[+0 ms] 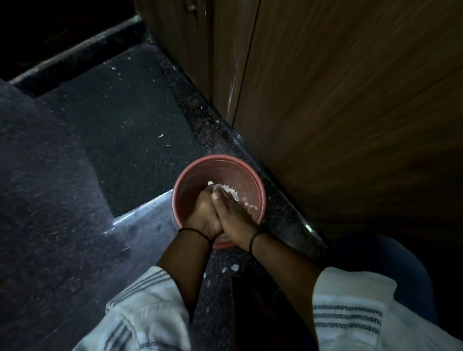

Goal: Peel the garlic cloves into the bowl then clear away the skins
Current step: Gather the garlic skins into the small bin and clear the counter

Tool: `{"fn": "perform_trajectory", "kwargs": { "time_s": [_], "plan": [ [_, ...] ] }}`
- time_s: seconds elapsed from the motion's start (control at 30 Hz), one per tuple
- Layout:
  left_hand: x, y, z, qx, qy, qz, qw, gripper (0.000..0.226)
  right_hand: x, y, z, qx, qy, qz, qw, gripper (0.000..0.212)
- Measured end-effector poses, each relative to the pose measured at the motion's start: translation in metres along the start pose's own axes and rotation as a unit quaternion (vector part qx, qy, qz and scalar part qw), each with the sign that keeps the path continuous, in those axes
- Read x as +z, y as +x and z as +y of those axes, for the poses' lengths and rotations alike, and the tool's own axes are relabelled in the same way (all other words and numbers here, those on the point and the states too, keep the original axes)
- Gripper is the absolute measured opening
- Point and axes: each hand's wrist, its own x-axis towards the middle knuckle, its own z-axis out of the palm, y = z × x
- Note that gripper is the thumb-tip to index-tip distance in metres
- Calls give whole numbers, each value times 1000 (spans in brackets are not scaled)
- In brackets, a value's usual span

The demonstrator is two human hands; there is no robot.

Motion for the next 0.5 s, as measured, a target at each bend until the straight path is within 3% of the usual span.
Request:
{"fn": "perform_trajectory", "kwargs": {
  "time_s": [0.1, 0.2, 0.27, 0.37, 0.5],
  "plan": [
    [-3, -1, 4, -36, -18, -10, 999, 54, -11, 6, 5, 11, -73, -29, 997, 56],
    [-6, 0, 10, -26, 54, -16, 998, 49, -26, 15, 7, 79, -78, -22, 994, 59],
    [-6, 3, 8, 18, 139, 22, 990, 39, -35, 14, 6, 96, -2, -12, 995, 61],
    [-4, 11, -4, 92, 204, 105, 969, 22, -37, 7, -1, 125, 200, -30, 971, 54],
    [5, 0, -24, 118, 202, 73, 970, 29, -15, 13, -1, 123, 269, -14, 955, 55]
  ]
}}
